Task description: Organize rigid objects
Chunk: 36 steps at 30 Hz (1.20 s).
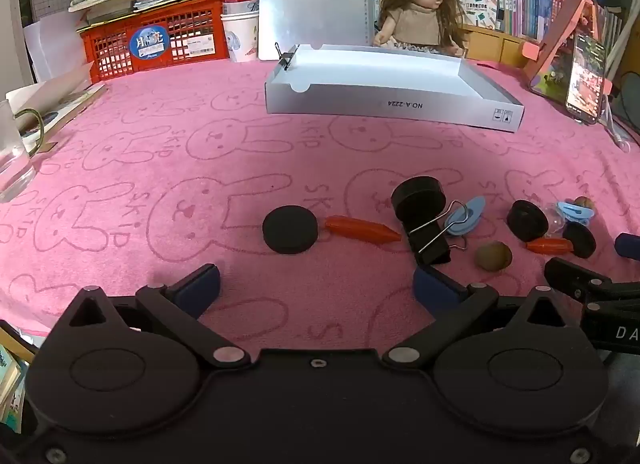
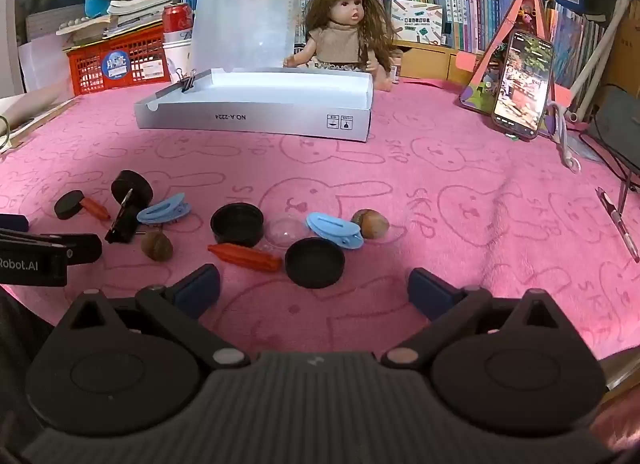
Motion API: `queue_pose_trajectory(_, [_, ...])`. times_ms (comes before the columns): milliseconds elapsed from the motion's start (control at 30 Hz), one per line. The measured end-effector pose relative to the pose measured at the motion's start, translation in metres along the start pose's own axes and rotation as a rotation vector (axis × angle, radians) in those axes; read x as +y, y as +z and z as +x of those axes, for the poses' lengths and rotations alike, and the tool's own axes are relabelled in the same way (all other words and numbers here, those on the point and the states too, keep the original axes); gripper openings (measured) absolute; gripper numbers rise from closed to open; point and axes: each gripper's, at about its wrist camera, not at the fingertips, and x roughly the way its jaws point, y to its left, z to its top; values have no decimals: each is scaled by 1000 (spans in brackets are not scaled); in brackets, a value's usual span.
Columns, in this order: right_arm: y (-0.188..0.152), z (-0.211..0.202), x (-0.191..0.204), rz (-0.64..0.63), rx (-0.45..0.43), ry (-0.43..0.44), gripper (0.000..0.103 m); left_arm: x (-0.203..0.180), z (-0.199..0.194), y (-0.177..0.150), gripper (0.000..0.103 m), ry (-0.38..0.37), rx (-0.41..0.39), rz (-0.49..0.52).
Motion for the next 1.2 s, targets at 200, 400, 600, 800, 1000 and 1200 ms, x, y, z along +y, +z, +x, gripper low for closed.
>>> queue_pose_trajectory(200, [0,0,0,-3,0,3,103,0,2,1,103,2,16,1])
queue_pose_trajectory(400, [0,2,-2,0,5,7,103,2,3,1,103,0,24,1])
queue_pose_trajectory(600, [1,0,0,0,11,1,103,2,2,0,103,-1,18,1])
queue_pose_trajectory(800, [1,0,3,1,4,-2,103,1,2,1,103,-1,19,1])
queue_pose_trajectory(1000, [1,0,3,4,6,-1,103,1,2,1,103,-1,19,1])
queue_pose_trajectory(1200, [1,0,2,4,6,-1,103,1,2,1,103,-1,20,1])
